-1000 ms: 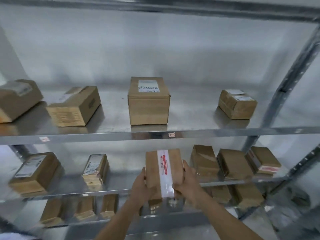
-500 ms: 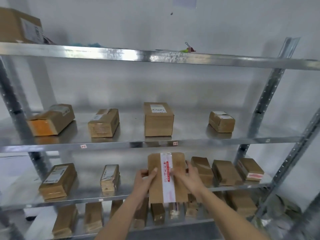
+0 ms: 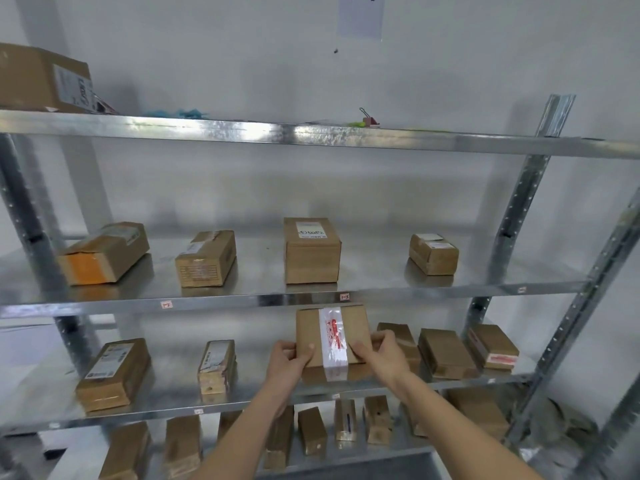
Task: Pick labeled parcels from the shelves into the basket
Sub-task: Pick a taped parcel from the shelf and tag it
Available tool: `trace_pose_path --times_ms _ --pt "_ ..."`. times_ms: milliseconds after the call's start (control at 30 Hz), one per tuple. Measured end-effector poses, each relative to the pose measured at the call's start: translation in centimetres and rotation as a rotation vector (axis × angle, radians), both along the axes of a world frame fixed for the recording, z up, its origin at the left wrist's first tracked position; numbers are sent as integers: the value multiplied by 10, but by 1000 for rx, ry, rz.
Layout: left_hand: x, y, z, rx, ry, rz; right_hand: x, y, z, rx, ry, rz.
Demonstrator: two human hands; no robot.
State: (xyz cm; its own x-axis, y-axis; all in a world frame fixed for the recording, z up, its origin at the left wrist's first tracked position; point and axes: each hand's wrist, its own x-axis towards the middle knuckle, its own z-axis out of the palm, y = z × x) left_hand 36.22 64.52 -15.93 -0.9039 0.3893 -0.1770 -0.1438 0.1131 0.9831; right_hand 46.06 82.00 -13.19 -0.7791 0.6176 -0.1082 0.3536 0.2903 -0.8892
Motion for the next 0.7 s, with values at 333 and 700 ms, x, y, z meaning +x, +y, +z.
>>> trace_pose_path --times_ms 333,700 --pt "-10 9 -20 -105 121 -252 13 26 -21 12 16 184" --pt "-38 77 -75 -28 -6 0 -31 78 -84 -109 17 101"
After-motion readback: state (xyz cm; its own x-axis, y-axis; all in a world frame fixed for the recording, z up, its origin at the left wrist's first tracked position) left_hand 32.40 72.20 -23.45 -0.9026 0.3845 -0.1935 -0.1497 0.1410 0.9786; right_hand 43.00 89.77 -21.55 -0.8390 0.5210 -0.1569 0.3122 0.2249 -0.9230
